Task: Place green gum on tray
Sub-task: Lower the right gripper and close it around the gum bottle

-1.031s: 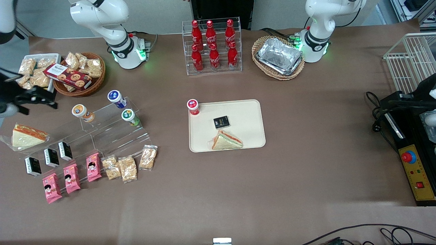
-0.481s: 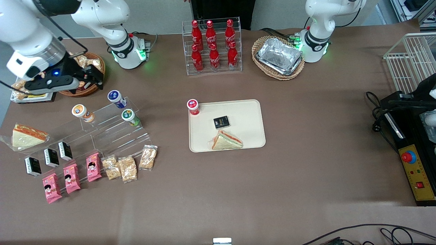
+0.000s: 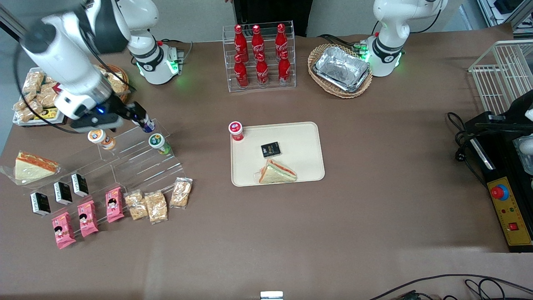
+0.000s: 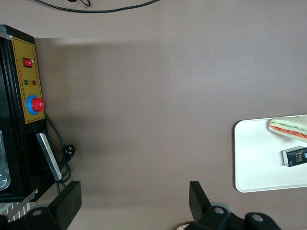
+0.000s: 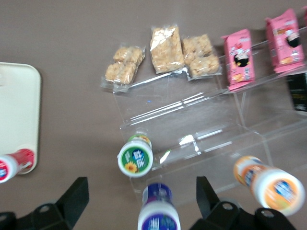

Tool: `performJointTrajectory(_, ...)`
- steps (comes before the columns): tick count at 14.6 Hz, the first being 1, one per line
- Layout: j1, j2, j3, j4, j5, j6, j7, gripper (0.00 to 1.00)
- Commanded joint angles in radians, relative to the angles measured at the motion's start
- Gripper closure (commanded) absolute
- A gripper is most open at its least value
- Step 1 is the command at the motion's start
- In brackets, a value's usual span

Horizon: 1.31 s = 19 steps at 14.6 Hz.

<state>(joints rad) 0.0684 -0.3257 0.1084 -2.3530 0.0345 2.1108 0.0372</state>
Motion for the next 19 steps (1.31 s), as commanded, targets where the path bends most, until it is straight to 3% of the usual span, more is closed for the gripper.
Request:
performJointTrajectory(1,0.007,0.140,-0.003,-0.043,0.012,0.164,0.004,0.00)
performJointTrajectory(6,0.013,0.264,0.001,-0.101,0.013,0.322,0.007,0.00)
performJointTrajectory(19,0.056,0.243,0.002,-0.150,0.015,0.301,0.064,0.00)
